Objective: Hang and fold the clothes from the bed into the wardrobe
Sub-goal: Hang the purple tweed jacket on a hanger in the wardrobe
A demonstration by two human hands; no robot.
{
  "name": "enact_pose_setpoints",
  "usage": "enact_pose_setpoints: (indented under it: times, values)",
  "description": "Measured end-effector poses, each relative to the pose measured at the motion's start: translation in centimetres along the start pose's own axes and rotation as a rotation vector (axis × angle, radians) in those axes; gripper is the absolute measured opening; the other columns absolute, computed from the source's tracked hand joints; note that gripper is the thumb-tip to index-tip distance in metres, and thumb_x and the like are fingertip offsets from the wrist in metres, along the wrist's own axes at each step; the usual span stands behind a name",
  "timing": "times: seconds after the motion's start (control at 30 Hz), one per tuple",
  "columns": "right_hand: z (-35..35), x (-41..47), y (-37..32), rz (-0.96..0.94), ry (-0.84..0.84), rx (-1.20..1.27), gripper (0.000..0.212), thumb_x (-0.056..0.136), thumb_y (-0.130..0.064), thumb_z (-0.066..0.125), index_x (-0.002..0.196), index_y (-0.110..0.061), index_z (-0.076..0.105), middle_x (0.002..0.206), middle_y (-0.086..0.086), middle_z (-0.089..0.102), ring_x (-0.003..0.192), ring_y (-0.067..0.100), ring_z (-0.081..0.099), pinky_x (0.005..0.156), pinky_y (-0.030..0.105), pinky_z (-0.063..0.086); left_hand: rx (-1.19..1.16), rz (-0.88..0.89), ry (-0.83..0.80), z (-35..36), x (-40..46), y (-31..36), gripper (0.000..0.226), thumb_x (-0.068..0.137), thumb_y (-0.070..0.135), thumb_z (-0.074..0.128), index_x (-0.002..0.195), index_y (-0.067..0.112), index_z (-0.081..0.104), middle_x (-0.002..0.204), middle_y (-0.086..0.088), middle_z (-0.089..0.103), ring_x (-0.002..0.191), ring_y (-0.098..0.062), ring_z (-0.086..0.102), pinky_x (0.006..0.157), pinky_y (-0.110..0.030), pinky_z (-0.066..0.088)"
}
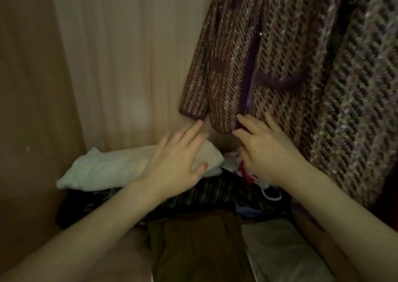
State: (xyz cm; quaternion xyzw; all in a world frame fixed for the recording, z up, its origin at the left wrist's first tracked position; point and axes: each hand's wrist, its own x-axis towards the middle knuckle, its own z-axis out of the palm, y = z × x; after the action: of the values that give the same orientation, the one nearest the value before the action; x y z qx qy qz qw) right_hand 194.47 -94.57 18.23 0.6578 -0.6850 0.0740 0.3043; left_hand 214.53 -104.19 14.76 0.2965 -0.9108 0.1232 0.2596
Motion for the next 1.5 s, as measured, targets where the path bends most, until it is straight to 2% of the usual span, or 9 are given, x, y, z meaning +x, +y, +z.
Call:
enact_pose_setpoints:
  times: [0.1,0.2,0.37,0.5,0.7,0.83,1.17,1.4,1.5]
  values:
    - [0.5,-2.8,0.2,0.023,-0.026,0.100,0.042,0.090,-0.025,0.054,0.131,-0.014,0.057,0.149,0.012,0.042,0.136,0.027,0.040,0.119,0.044,0.013,-0.042,-0.035,-0.121,1.5,-3.7,2.4,0.072,0.089,0.058,0.037,0.153,0.030,0.021,0.164,0.004,-0.002,0.148,-0.013,0.007,0.121,-0.040,0.013]
    - [0.8,-5.3,0.0,0.015,-0.059,0.203,0.044,0.093,-0.025,0.053,0.136,-0.016,0.052,0.151,0.010,0.039,0.136,0.025,0.039,0.118,0.041,0.018,-0.012,-0.116,-0.130,1.6,-6.6,3.3,0.074,0.090,0.059,0.035,0.154,0.028,0.017,0.163,0.003,-0.006,0.150,-0.014,0.000,0.120,-0.038,0.004]
    - [2.0,-10.5,-2.9,-0.030,-0.179,0.399,0.051,0.096,-0.033,0.052,0.145,-0.022,0.041,0.158,0.000,0.025,0.141,0.021,0.030,0.112,0.034,0.032,0.091,-0.152,-0.177,1.1,-11.2,5.8,0.073,0.090,0.059,0.034,0.154,0.029,0.019,0.164,0.003,-0.002,0.150,-0.016,0.002,0.119,-0.038,0.003]
    - [2.1,-14.5,-4.4,0.011,-0.316,0.424,0.059,0.098,-0.042,0.047,0.151,-0.029,0.026,0.163,-0.004,0.005,0.146,0.019,0.017,0.107,0.037,0.040,0.108,-0.148,-0.222,0.2,-13.7,7.6,0.073,0.088,0.059,0.034,0.154,0.029,0.022,0.164,0.001,-0.001,0.150,-0.015,0.001,0.119,-0.039,0.005]
    - [-0.1,-19.1,-5.2,0.079,-0.338,0.333,0.066,0.099,-0.052,0.036,0.155,-0.026,0.013,0.163,0.001,0.004,0.149,0.023,0.010,0.119,0.044,0.020,-0.026,-0.090,-0.277,-1.5,-16.7,10.5,0.072,0.091,0.061,0.027,0.155,0.036,0.004,0.161,0.009,-0.020,0.147,-0.010,-0.019,0.121,-0.038,-0.004]
    - [-2.2,-23.1,-6.2,0.206,-0.359,0.318,0.067,0.099,-0.056,0.029,0.155,-0.028,0.007,0.164,-0.002,-0.001,0.150,0.020,0.004,0.119,0.042,0.018,-0.096,-0.012,-0.364,-1.9,-18.3,12.6,0.072,0.092,0.064,0.025,0.153,0.040,-0.005,0.157,0.012,-0.031,0.145,-0.009,-0.026,0.118,-0.037,-0.010]
    - [-8.0,-35.1,-11.1,0.578,-0.346,0.225,0.067,0.098,-0.061,0.021,0.156,-0.029,0.008,0.164,-0.003,0.000,0.150,0.021,-0.002,0.119,0.048,0.003,-0.262,0.220,-0.352,-2.8,-23.3,18.8,0.065,0.092,0.071,0.000,0.152,0.045,-0.006,0.157,0.017,-0.028,0.143,-0.004,-0.027,0.118,-0.037,-0.012]
    - [-11.3,-45.2,-14.7,0.788,-0.470,0.157,0.068,0.097,-0.063,0.016,0.155,-0.031,-0.002,0.163,-0.005,-0.008,0.149,0.020,-0.010,0.117,0.046,-0.007,-0.367,0.390,-0.427,-2.1,-29.7,24.3,0.072,0.087,0.070,-0.009,0.153,0.041,-0.007,0.159,0.013,-0.023,0.145,-0.004,-0.024,0.119,-0.039,-0.011]
    - [-12.5,-48.7,-15.7,0.862,-0.473,0.101,0.065,0.098,-0.060,0.015,0.154,-0.030,0.000,0.163,-0.003,-0.004,0.150,0.020,-0.006,0.118,0.047,-0.004,-0.396,0.456,-0.457,-2.4,-31.4,26.8,0.077,0.084,0.068,-0.016,0.154,0.037,-0.007,0.160,0.011,-0.020,0.145,-0.004,-0.021,0.121,-0.040,-0.008]
